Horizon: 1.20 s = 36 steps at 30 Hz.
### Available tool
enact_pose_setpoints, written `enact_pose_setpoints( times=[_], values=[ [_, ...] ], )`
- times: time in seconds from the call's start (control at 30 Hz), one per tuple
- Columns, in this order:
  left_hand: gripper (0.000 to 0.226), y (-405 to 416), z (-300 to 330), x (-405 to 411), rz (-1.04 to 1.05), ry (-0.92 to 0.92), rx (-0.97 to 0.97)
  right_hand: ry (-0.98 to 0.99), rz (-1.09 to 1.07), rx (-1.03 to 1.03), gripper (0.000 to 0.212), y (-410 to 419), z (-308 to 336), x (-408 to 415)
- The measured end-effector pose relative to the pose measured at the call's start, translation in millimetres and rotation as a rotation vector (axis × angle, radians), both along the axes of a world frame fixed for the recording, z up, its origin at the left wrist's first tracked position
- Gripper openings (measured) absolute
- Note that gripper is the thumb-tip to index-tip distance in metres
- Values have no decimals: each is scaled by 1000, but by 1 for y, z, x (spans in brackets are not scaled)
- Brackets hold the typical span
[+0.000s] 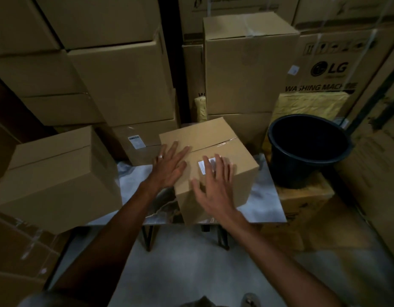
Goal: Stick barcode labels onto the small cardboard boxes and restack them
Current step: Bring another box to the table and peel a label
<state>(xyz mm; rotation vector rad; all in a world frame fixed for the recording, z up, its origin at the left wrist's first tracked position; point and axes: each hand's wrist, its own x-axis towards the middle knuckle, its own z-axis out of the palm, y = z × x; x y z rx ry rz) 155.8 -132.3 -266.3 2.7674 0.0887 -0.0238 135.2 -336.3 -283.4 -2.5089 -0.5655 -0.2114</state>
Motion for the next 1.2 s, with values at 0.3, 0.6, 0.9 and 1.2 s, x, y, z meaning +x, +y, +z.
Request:
enact_pose_setpoints(
  times=[0.3, 0.6, 0.9, 1.2],
  values=[
    [60, -34, 8, -55, 91, -71, -53, -89, 44, 151, 88, -33, -15, 11],
    [52, -85, 23, -78, 151, -160, 224, 81, 268, 41, 85, -85, 6, 89],
    [59, -19, 31, -6, 61, -27, 35, 265, -116, 134, 82, -55, 23, 49],
    [74, -58, 10, -37, 339, 92, 48, 392, 54, 179, 74, -54, 23, 73]
  ],
)
